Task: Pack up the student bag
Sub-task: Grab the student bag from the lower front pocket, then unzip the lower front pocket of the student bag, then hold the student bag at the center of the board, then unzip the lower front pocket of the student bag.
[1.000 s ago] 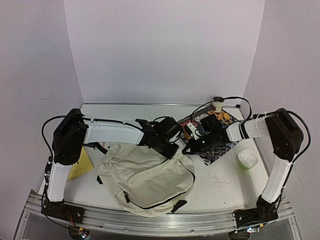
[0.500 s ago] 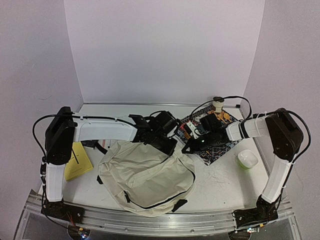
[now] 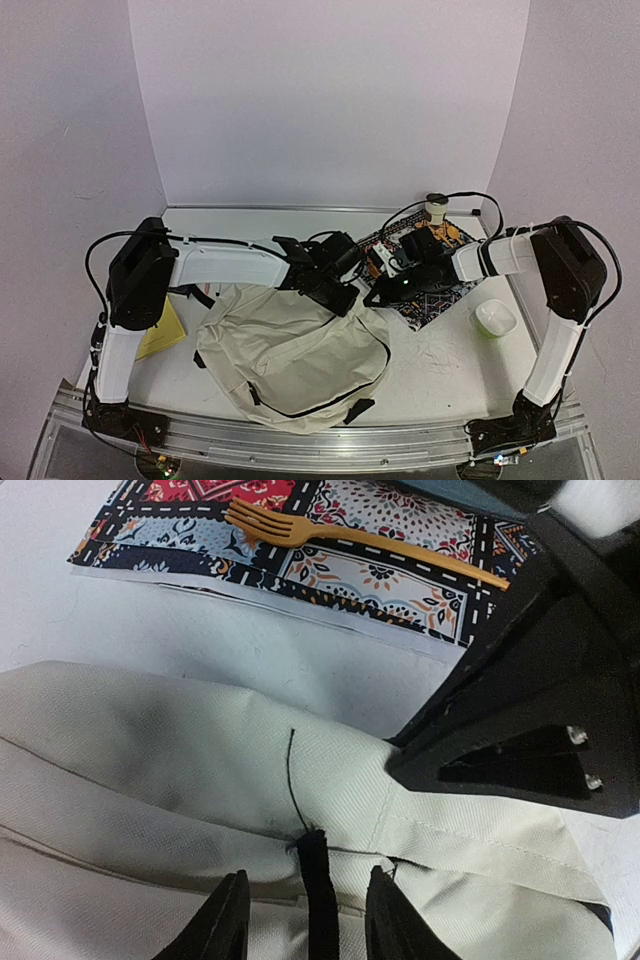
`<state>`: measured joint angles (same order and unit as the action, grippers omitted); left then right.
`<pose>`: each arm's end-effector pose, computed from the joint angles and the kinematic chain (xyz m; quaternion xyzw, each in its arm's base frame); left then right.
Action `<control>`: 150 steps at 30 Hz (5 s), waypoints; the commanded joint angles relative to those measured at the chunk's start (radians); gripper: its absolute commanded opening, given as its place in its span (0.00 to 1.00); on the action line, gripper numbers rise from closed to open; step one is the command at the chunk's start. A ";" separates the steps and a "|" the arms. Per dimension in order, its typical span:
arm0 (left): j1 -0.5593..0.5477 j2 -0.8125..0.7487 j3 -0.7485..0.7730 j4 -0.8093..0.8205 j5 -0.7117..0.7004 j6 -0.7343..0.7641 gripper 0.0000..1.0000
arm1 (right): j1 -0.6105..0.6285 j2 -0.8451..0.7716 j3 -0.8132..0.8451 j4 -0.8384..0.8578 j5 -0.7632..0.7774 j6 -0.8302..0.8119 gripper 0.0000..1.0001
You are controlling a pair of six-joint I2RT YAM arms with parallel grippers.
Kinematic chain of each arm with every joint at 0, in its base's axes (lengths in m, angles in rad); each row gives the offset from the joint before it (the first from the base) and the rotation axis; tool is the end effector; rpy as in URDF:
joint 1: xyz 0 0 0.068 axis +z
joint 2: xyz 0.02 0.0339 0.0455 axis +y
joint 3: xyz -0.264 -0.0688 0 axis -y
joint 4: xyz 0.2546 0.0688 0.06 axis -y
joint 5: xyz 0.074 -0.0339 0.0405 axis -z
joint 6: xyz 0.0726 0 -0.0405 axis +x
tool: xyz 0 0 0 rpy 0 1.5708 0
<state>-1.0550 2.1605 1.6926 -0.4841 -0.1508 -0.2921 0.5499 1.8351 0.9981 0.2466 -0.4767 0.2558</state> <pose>0.2589 -0.4345 0.1529 0.3323 0.8901 -0.1333 0.2821 0.3399 0.2474 0.1423 -0.2356 0.8318 0.3710 0.3392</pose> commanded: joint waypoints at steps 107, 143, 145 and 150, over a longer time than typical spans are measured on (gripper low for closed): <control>-0.016 -0.612 -0.852 0.469 0.006 -0.400 0.00 | 0.045 0.109 0.076 0.068 -0.195 -0.141 0.15; -0.016 -0.889 -1.103 0.313 -0.138 -0.464 0.27 | -0.062 -0.045 -0.042 0.056 -0.111 -0.100 0.03; -0.016 -0.915 -1.089 0.314 -0.147 -0.439 0.38 | -0.059 -0.054 -0.045 0.053 -0.110 -0.101 0.06; -0.016 -0.964 -1.051 0.314 -0.169 -0.390 0.55 | -0.042 -0.104 -0.052 0.014 -0.069 -0.111 0.27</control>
<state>-1.0725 1.2460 0.5718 -0.1692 -0.2761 -0.7475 0.4913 1.8139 0.9452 0.3118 -0.5822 0.1580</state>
